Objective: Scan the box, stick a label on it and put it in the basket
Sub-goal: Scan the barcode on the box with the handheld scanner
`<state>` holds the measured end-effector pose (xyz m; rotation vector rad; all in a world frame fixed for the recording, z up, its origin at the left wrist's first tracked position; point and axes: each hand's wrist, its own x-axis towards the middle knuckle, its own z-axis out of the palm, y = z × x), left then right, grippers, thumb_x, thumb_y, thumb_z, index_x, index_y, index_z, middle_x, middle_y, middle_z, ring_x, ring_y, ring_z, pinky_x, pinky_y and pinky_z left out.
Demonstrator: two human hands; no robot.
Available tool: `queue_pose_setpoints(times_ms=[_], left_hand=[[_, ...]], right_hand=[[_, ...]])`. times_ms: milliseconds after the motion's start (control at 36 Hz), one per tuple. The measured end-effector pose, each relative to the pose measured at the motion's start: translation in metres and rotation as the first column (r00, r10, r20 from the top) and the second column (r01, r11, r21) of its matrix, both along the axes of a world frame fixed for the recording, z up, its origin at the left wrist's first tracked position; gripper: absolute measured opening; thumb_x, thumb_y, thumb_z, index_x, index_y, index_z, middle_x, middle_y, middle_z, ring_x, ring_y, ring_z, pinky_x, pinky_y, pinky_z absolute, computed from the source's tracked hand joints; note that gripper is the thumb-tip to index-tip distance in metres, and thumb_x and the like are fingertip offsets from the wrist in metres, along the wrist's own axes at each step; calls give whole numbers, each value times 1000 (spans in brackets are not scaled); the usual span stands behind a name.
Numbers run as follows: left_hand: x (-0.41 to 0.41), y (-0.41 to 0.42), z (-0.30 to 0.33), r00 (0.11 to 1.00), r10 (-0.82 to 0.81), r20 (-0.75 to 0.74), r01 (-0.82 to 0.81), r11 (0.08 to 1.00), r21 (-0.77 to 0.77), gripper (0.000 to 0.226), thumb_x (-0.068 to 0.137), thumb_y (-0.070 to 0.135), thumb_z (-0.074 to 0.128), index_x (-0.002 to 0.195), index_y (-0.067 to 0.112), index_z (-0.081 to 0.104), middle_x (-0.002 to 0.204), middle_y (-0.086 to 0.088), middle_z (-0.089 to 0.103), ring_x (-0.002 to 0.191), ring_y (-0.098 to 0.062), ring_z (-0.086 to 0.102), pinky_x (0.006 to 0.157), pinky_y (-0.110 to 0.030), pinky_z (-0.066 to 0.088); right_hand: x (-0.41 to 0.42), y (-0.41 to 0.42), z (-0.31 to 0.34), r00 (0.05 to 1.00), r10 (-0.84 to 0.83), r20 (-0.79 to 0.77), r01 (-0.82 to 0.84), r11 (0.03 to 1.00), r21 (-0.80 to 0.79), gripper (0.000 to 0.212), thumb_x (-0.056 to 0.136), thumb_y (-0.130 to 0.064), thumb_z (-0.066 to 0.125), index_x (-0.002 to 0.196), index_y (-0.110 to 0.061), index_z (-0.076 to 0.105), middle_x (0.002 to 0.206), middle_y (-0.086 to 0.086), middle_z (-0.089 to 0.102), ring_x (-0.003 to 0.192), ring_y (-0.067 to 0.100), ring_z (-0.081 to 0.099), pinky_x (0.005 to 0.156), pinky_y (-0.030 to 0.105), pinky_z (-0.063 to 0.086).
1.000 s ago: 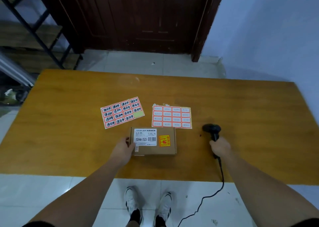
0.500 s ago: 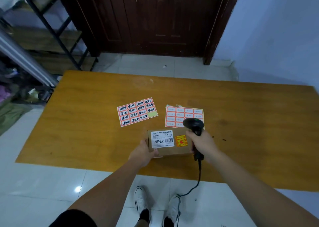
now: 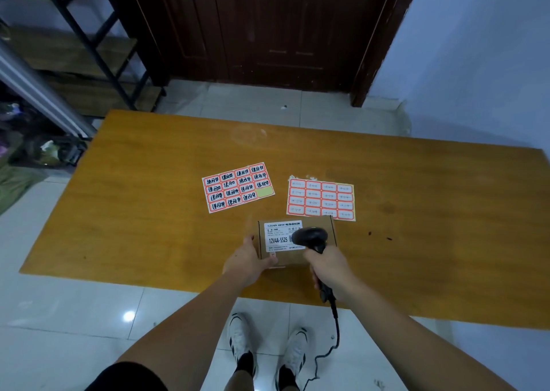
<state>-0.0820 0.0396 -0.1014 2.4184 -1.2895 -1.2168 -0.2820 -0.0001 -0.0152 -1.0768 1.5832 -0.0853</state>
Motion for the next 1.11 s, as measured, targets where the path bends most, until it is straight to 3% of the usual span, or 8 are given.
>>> queue_pose_setpoints(times_ms=[167,556,667,778,917,1111], left_hand=[[1,-1,1,1000,-2,4,2,1000,14,100,78,64,76,154,22,26,139,-5,63,118,-28,65,89,-42,57],[-1,0,5,1000,-6,25,5,1000,29,98,79,65,74,155,25,25,140,-3,63,117,-27,66,85,-39,58],[-1,0,5,999,-9,32,8,999,33,96,81,64,72,155,24,25,139,-4,63,117,-27,66,81,-37,55],[-2,1,5,1000,-14,6,14,1000,19,92,83,62,72,153,22,27,141,-4,62,120,-28,64,89,-41,58],[-4,4,3,1000,5,-27,-5,1000,23,94,84,63,69,156,21,25,149,-4,56,128,-29,60,98,-46,56],[-3,5,2,998,22,-59,-20,999,33,96,85,63,70,158,20,24,152,-4,53,131,-29,57,101,-48,54]], right_hand=[[5,-2,6,1000,-11,6,11,1000,22,28,99,-23,54,75,-9,57,54,7,53,38,17,50,41,23,43],[1,-7,7,999,-40,33,39,999,23,29,98,-30,60,80,-8,61,55,6,57,39,17,53,46,27,46],[-19,-24,11,991,-125,49,128,990,-60,22,96,-28,65,99,-7,57,63,11,60,48,23,56,51,34,47],[-54,-49,11,967,-253,39,255,965,-64,13,97,-18,62,96,-5,59,69,13,63,52,24,58,52,35,49],[-103,-71,-3,947,-313,-78,301,944,-133,12,100,-18,60,108,-10,60,85,13,68,69,27,64,67,42,54],[-146,-71,-30,919,-332,-213,315,943,-110,23,100,-28,62,112,-8,61,81,15,66,71,31,64,75,46,53]])
